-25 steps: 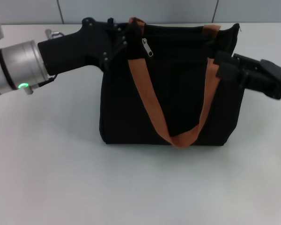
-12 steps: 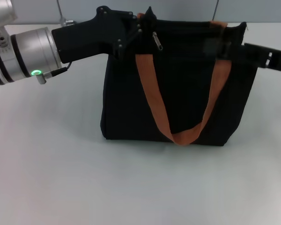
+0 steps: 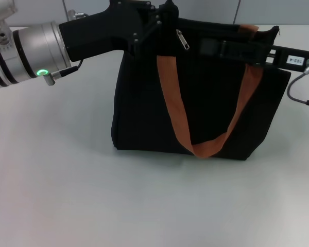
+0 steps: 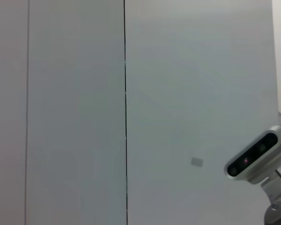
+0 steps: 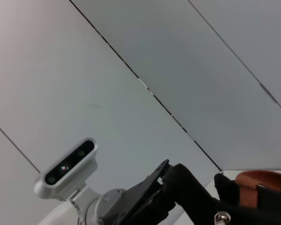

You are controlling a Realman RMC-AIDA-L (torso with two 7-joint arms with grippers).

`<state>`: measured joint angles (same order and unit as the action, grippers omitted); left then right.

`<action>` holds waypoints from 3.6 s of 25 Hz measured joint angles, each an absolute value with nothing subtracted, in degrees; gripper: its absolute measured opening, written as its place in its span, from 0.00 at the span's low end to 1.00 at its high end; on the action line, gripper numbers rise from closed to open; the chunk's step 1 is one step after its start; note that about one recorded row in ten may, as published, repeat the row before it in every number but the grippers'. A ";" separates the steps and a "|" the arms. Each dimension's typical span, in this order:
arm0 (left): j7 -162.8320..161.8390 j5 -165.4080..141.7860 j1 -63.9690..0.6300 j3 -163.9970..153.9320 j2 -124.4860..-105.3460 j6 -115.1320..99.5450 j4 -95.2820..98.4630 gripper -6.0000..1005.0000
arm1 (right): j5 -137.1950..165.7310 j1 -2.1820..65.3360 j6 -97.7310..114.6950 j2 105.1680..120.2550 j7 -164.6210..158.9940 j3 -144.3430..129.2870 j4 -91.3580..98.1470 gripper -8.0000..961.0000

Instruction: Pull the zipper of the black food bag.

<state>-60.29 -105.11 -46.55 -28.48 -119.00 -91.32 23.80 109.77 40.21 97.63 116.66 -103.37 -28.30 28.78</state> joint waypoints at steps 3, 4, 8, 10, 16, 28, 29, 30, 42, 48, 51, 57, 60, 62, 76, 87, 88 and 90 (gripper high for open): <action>-60.29 -105.11 -47.04 -28.50 -119.00 -91.43 23.81 0.03 | 109.72 40.68 96.99 116.82 -103.51 -28.73 28.44 0.67; -60.29 -105.11 -47.35 -28.52 -119.00 -91.47 23.81 0.03 | 109.68 40.89 96.72 116.90 -103.92 -29.42 28.31 0.67; -60.30 -105.11 -47.64 -28.57 -119.00 -91.51 23.82 0.03 | 109.64 41.10 95.91 117.15 -104.71 -29.85 28.30 0.59; -60.30 -105.11 -47.66 -28.57 -119.00 -91.52 23.82 0.03 | 109.73 41.11 95.55 117.26 -104.86 -29.87 28.29 0.51; -60.30 -105.11 -47.80 -28.57 -119.08 -91.66 23.82 0.03 | 109.81 40.84 95.27 117.41 -104.92 -29.88 28.33 0.47; -60.29 -105.11 -47.82 -28.56 -119.09 -92.28 23.76 0.04 | 109.52 41.01 93.91 118.39 -104.82 -29.88 28.21 0.39; -60.29 -105.11 -47.82 -28.56 -119.09 -92.39 23.75 0.04 | 109.48 41.07 93.82 118.49 -104.69 -29.87 28.21 0.37; -60.29 -105.11 -47.82 -28.56 -119.09 -92.41 23.75 0.04 | 109.47 41.12 93.79 118.60 -104.66 -29.87 28.21 0.35; -60.29 -105.01 -47.79 -28.56 -119.09 -92.64 23.66 0.04 | 108.86 41.36 93.77 119.00 -104.38 -29.77 28.21 0.24; -60.26 -104.58 -47.66 -28.56 -119.09 -92.62 23.64 0.04 | 107.95 40.91 94.27 119.07 -104.18 -29.87 28.21 0.22; -60.11 -104.55 -47.69 -28.56 -119.09 -92.44 23.33 0.04 | 107.92 40.98 94.38 119.09 -104.08 -29.93 28.13 0.21; -60.02 -104.55 -47.77 -28.56 -119.09 -92.41 23.09 0.04 | 107.91 41.59 93.00 119.09 -103.88 -30.24 26.99 0.21; -60.03 -104.55 -47.81 -28.57 -119.08 -92.44 23.09 0.04 | 107.90 41.96 92.28 119.09 -103.88 -30.64 26.78 0.21; -60.03 -104.55 -47.88 -28.56 -119.09 -92.40 23.09 0.04 | 107.91 42.20 92.62 119.09 -103.93 -30.66 26.67 0.21; -59.90 -104.53 -47.90 -28.56 -119.09 -92.23 23.12 0.04 | 107.17 41.71 94.72 119.09 -103.88 -30.14 25.58 0.22; -60.13 -104.47 -47.90 -28.56 -119.09 -92.83 23.12 0.04 | 104.28 41.59 95.97 119.09 -103.63 -30.63 23.79 0.22; -60.15 -104.47 -47.90 -28.57 -119.09 -92.85 23.12 0.04 | 104.28 41.59 95.97 119.09 -103.63 -30.63 23.79 0.22; -60.16 -104.47 -47.87 -28.57 -119.09 -92.88 23.12 0.04 | 104.23 41.23 96.54 119.09 -103.18 -30.37 23.79 0.22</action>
